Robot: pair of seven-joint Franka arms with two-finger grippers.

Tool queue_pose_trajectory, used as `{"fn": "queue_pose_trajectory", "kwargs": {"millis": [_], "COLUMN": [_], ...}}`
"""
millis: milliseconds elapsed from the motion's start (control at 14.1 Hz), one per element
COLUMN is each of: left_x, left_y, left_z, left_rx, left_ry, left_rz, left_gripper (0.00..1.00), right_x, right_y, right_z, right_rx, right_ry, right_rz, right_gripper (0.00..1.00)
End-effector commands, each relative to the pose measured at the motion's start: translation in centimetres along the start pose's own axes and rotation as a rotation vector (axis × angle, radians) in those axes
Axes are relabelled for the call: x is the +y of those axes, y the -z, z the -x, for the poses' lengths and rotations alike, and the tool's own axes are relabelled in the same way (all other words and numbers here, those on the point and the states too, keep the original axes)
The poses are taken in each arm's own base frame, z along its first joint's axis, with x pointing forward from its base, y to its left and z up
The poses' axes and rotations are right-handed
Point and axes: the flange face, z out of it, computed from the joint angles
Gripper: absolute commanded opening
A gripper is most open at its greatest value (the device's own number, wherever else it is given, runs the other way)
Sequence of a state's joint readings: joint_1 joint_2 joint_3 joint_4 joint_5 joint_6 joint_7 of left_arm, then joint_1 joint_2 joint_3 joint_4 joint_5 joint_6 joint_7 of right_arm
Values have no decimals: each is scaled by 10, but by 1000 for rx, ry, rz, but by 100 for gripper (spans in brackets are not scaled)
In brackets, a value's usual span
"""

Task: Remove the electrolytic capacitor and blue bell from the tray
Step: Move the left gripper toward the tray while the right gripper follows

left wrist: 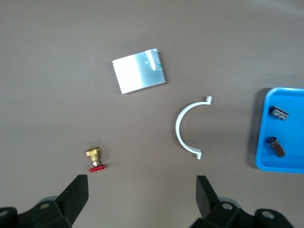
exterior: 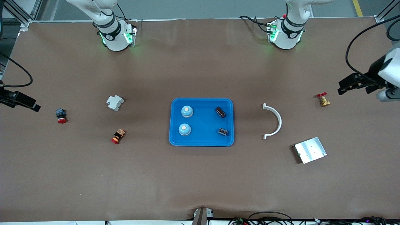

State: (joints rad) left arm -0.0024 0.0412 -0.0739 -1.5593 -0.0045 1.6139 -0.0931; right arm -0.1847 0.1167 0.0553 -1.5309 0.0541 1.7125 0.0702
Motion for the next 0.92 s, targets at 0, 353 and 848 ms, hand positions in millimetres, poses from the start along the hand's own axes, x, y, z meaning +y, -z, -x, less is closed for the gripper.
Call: {"fn": "queue_pose_trajectory", "kwargs": {"millis": [0,353,848], "left_x": [39,126,256], "left_y": [13,34,-29], "left_z": [11,34,38], "left_rx": [0,-3,-122], "left_ry": [-70,67,318], "left_rz": [24,95,219], "left_gripper": [100,100,100], "right_x": [2,1,-16], "right_y": [-5,-18,-52], "right_z": [-6,-14,-24], "right_rx": [-6,-6,-10], "right_ry": [-4,-6,26], "right_rz": [-18,-19,-26], "right_gripper": [100,100,100]}}
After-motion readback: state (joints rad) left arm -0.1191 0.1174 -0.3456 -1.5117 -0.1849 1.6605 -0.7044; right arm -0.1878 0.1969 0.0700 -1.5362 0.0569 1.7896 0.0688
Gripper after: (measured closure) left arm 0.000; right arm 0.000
